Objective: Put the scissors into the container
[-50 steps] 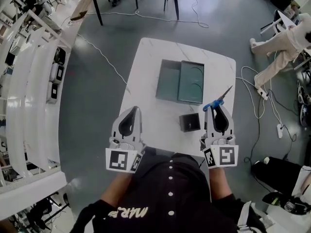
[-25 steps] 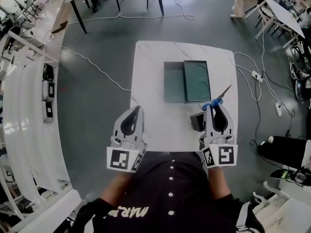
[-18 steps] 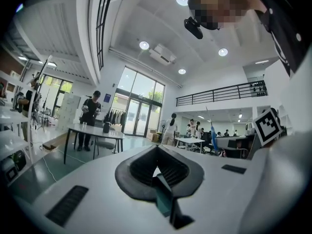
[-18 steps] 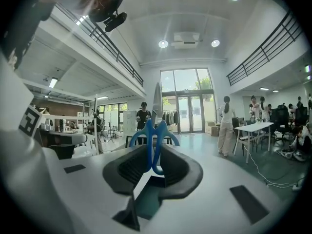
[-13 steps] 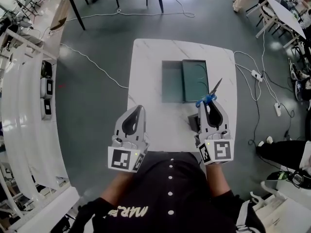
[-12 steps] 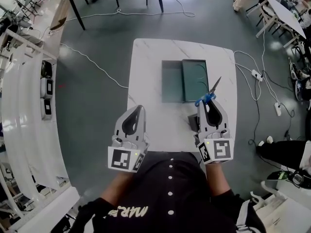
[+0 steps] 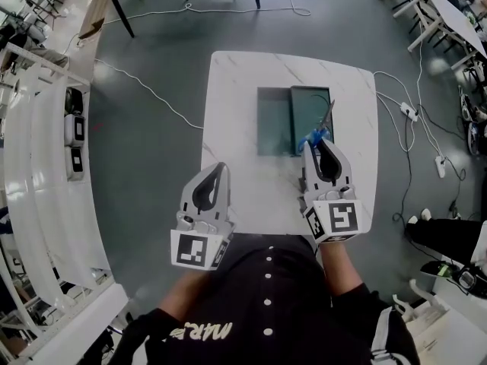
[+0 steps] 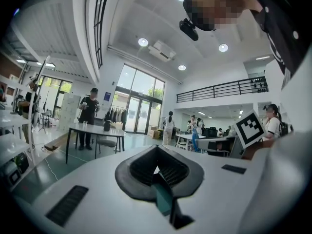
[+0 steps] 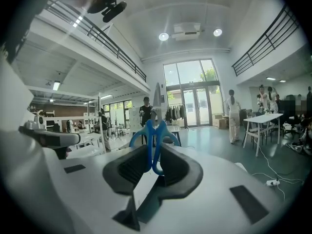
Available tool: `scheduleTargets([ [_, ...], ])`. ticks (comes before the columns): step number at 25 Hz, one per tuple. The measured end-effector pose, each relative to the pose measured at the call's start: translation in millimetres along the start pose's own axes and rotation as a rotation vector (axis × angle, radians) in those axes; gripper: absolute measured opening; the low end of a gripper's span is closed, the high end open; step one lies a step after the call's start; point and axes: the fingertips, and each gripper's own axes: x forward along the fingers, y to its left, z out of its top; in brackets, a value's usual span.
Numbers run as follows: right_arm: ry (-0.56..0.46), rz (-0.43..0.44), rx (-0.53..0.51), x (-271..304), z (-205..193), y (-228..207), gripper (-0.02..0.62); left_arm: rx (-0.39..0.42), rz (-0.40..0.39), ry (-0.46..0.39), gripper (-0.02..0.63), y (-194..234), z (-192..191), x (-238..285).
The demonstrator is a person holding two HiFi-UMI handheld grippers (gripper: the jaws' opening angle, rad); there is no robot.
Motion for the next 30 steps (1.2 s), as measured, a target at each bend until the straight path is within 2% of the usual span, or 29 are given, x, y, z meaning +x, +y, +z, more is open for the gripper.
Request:
scheduleTargets([
  [5,0.054,0.025,-0.033,28.9,-18.6,2.5,0.092,-0.005,-0.01,0.033,0.026,1.0,-12.5,4.7],
  [9,0.144,0.061,-0.098,56.2,-40.6,-5.7,0.092,-0.022,-0.007,0.063,0.026,8.0,-26.7,9.7],
  [18,0.515,0.158,-0.204,103.6,-129.6,-23.3,0.092,-0.066,-0.001,0.114,0.026,17.3,-57.7,19.2],
  [30,0.811,0.168,-0.136,136.5,-215.9,-15.8,0.092,-0.108,0.02,0.156,0.026,28.1,-79.7,27.8],
])
